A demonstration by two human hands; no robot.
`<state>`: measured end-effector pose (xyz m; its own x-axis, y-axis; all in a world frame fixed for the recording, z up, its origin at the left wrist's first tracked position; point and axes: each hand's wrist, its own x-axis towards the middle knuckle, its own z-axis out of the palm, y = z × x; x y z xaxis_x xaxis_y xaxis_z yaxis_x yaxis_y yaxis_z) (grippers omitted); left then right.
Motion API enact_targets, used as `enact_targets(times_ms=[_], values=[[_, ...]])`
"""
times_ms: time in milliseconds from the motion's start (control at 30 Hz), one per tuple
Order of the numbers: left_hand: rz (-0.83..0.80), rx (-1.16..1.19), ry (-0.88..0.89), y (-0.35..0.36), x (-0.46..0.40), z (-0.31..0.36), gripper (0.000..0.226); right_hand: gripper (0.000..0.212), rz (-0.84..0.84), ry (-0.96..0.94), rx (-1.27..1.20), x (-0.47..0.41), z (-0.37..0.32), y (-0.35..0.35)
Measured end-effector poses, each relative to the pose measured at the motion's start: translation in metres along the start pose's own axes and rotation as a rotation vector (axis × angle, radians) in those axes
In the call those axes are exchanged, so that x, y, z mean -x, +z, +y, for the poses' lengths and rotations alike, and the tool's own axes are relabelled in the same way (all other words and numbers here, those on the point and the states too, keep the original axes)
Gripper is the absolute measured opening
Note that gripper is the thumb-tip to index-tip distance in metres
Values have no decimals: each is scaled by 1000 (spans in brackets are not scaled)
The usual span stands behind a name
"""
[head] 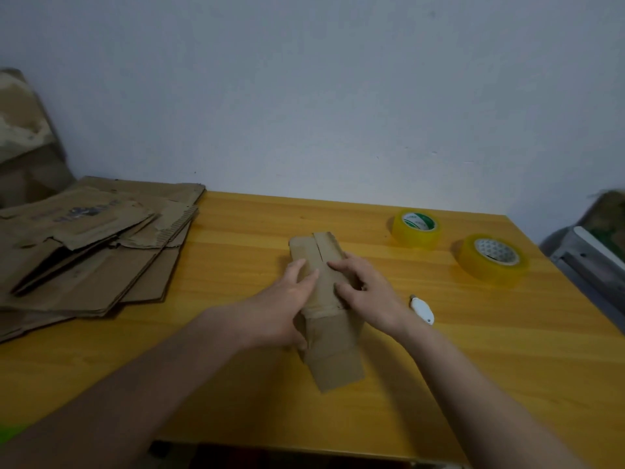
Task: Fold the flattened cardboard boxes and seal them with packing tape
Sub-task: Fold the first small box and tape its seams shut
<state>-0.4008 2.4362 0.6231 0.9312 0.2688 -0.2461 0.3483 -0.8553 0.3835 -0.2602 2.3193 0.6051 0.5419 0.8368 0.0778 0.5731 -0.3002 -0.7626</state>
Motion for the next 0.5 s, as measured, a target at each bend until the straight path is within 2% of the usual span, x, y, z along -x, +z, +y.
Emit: enact_targets(times_ms=[100, 133, 200, 267, 300, 367, 433, 500], values=[[172, -170, 93, 5, 13, 0, 88, 37, -180, 9, -178, 2, 1, -17], [235, -256, 123, 5, 15, -2, 85, 39, -241, 15, -233, 2, 1, -21], [292, -416, 152, 4, 13, -9, 92, 45, -328, 14, -309, 1, 0, -23], [242, -475, 142, 6, 5, -14, 102, 50, -365, 11, -300, -2, -3, -19], [204, -469, 110, 9, 0, -14, 104, 50, -339, 8, -253, -4, -4, -15], [164, -428, 7, 15, -8, -10, 104, 45, -170, 33, -163, -6, -2, -9], [184, -376, -109, 19, -14, -3, 103, 39, 29, 95, -145, -4, 3, -7], [224, -338, -207, 21, -17, 5, 106, 38, 146, 157, -177, 1, 8, -5]])
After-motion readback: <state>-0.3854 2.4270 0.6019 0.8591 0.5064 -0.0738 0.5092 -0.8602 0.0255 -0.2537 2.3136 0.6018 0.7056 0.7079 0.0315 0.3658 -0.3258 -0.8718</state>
